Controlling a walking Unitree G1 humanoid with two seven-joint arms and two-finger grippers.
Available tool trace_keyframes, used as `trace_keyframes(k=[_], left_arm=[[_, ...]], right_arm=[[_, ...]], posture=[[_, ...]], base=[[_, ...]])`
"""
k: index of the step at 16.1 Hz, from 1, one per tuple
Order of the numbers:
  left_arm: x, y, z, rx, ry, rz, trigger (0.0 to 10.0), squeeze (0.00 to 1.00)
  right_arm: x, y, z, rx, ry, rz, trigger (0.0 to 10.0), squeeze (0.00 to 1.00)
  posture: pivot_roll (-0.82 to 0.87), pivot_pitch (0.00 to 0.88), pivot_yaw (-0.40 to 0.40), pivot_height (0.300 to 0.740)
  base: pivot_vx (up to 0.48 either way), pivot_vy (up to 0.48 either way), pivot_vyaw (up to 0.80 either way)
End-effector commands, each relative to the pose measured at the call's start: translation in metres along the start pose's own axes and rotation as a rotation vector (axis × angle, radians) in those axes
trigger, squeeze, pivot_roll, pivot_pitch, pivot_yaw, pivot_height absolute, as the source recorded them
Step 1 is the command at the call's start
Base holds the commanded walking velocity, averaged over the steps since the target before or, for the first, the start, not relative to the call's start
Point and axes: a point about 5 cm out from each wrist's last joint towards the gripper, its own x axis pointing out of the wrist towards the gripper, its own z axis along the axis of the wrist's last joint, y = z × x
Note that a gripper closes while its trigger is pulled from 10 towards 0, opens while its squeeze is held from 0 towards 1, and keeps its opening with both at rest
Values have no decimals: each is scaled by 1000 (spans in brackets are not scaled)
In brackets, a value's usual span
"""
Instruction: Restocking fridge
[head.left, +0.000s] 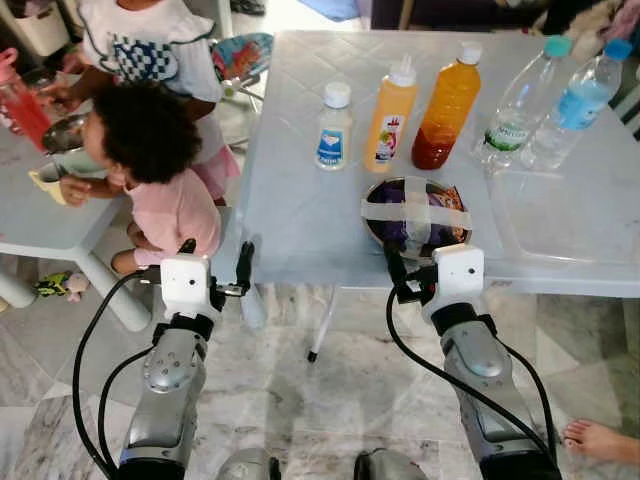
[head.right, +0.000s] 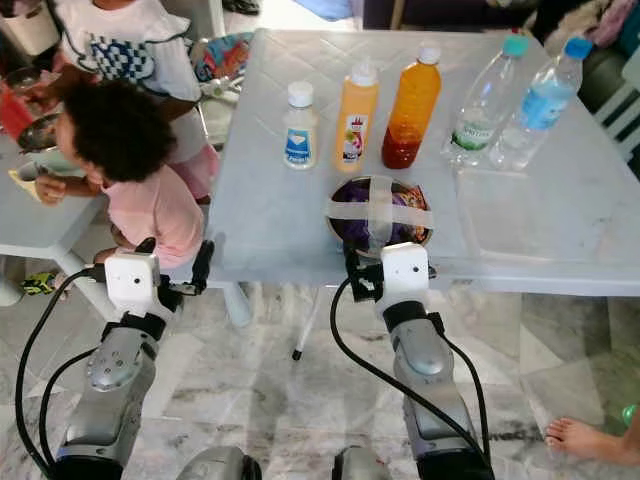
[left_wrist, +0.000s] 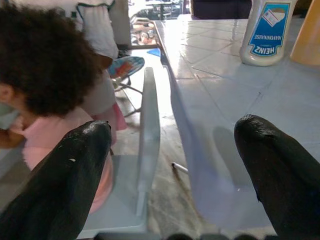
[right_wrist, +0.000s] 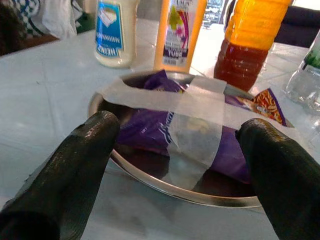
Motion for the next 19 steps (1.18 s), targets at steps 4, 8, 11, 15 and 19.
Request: trace_keyframes(k=[4,8,11,15,19], left_arm=[[-2,0,1,5,-2,-2,10000,0],[0,-6,2,1,-5,-18,10000,0],[0,-2,1,8,-2,-18,10000,0],[3,-2,4,10,-11,-18,10000,0],[-4,-20,1,23,-4,-94,10000,0]], right_arm=[[-4,-4,-3,16,7,-36,10000,0],[-3,-15,1,131,38,-149,10000,0],[-7,-22,-2,141,54,-179,10000,0],[-3,-20,-2,215,83,-183,10000,0],[5,-14,-2,293,106,-162,10000,0]], posture=[[84,90,15,740],[83,91,17,740],[75,96,23,740],[77,96,21,740],[83,105,34,740]], base=[[0,0,0],[0,0,0],[0,0,0],[0,0,0],[0,0,0]])
